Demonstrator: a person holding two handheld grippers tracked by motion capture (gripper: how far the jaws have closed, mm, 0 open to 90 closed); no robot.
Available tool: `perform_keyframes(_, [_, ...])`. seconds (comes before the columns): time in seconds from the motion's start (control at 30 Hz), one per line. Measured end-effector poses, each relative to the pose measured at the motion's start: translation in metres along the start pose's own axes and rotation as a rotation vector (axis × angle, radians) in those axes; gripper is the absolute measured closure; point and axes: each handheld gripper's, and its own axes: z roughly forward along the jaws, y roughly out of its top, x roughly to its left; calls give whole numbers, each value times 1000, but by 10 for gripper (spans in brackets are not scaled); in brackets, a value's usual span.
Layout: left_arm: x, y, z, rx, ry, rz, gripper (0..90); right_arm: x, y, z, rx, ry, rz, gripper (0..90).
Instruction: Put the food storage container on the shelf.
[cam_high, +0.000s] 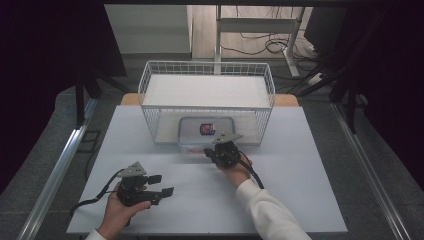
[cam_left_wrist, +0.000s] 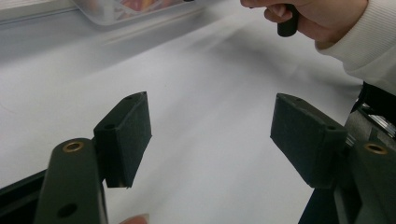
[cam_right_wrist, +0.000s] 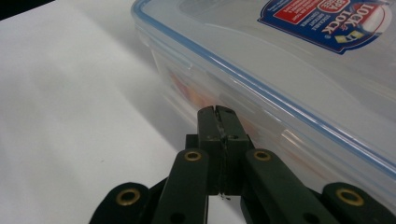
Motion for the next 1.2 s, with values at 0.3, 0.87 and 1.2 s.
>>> perform_keyframes(0.3, [2,2,-1,-6,-8,-12,285,-8,10,15,-8,-11,45,889])
perform_keyframes(0.87, [1,2,-4,-19,0,-6,284,-31,22,27,-22,-55,135,889])
perform_keyframes(1.2, [-1,-1,-7,-17,12,6,283,-34,21,29,-33,-64,149,889])
